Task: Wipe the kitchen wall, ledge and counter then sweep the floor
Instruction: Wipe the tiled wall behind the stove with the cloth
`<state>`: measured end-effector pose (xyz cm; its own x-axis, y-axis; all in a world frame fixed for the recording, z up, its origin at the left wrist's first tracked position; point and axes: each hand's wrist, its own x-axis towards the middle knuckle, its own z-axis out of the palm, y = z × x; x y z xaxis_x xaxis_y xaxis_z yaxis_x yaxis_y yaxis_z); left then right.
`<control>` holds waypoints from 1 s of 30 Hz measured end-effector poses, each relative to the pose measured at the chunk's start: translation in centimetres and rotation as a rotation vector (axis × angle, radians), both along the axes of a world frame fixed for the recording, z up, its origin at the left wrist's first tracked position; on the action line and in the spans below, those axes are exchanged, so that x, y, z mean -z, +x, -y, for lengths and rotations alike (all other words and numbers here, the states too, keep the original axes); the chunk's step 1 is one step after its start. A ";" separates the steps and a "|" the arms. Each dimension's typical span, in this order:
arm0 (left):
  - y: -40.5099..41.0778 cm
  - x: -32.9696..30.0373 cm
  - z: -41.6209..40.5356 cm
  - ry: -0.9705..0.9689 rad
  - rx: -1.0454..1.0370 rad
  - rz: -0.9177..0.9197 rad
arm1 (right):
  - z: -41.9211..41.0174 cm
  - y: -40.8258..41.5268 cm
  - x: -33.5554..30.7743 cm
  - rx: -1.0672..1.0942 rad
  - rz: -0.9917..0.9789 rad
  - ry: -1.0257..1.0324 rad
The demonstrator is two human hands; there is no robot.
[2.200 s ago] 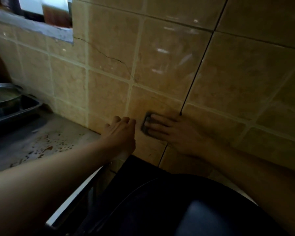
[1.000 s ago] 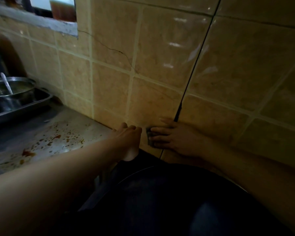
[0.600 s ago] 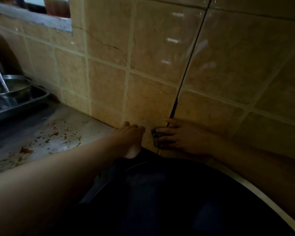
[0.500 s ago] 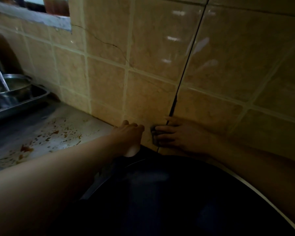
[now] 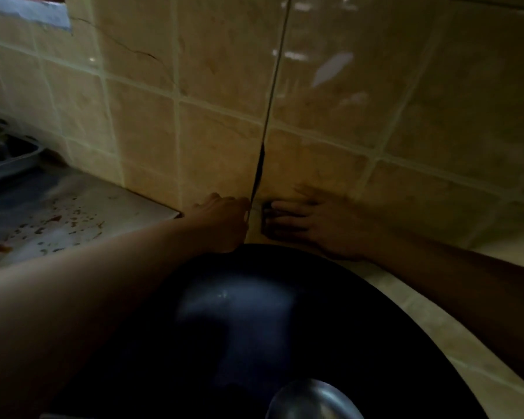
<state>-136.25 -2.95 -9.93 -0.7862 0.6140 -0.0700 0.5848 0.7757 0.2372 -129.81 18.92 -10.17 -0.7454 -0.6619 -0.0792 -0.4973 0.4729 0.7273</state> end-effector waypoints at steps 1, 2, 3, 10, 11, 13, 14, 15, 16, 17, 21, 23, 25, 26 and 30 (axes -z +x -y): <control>0.3 -0.1 -0.4 0.005 0.005 -0.006 | -1.2 1.1 0.0 0.003 0.002 0.005; 0.7 -0.2 -0.9 0.016 0.012 -0.013 | -2.2 2.5 -0.5 0.031 0.032 0.000; 1.1 -0.3 -1.3 0.026 0.018 -0.017 | -3.8 3.4 -0.3 -0.025 0.005 -0.002; 4.3 -0.2 -4.7 -0.013 0.078 -0.065 | -7.2 8.7 -0.8 0.043 -0.096 -0.053; 4.7 -0.4 -5.0 -0.020 0.076 -0.081 | -6.6 8.0 -0.5 0.012 -0.104 -0.039; 5.3 -0.8 -5.4 0.013 0.039 -0.107 | -5.1 6.6 0.2 -0.024 -0.107 -0.018; 5.6 -1.0 -5.6 0.027 0.012 -0.108 | -4.7 6.1 0.6 -0.022 -0.108 -0.009; 6.0 -1.3 -5.7 0.033 -0.003 -0.115 | -4.6 5.9 0.9 -0.002 -0.099 -0.013; 6.4 -1.5 -5.8 0.026 -0.006 -0.125 | -4.9 6.0 1.1 0.014 -0.094 -0.034; 6.7 -1.6 -6.1 0.008 -0.007 -0.139 | -5.7 6.7 1.2 0.016 -0.099 -0.052; 8.1 -1.3 -7.2 0.018 0.008 -0.140 | -9.5 11.4 0.8 0.064 -0.118 -0.105; 8.6 -1.0 -8.0 0.036 0.023 -0.120 | -10.6 13.1 1.0 0.118 -0.100 -0.123; 9.4 -0.9 -8.8 0.031 0.049 -0.121 | -10.9 13.4 1.4 0.118 -0.129 -0.137; 9.8 -0.9 -9.1 0.047 0.047 -0.125 | -10.6 12.9 1.4 0.103 -0.157 -0.138; 10.9 -1.2 -9.7 0.105 0.055 -0.159 | -7.6 9.8 2.1 -0.001 -0.215 -0.144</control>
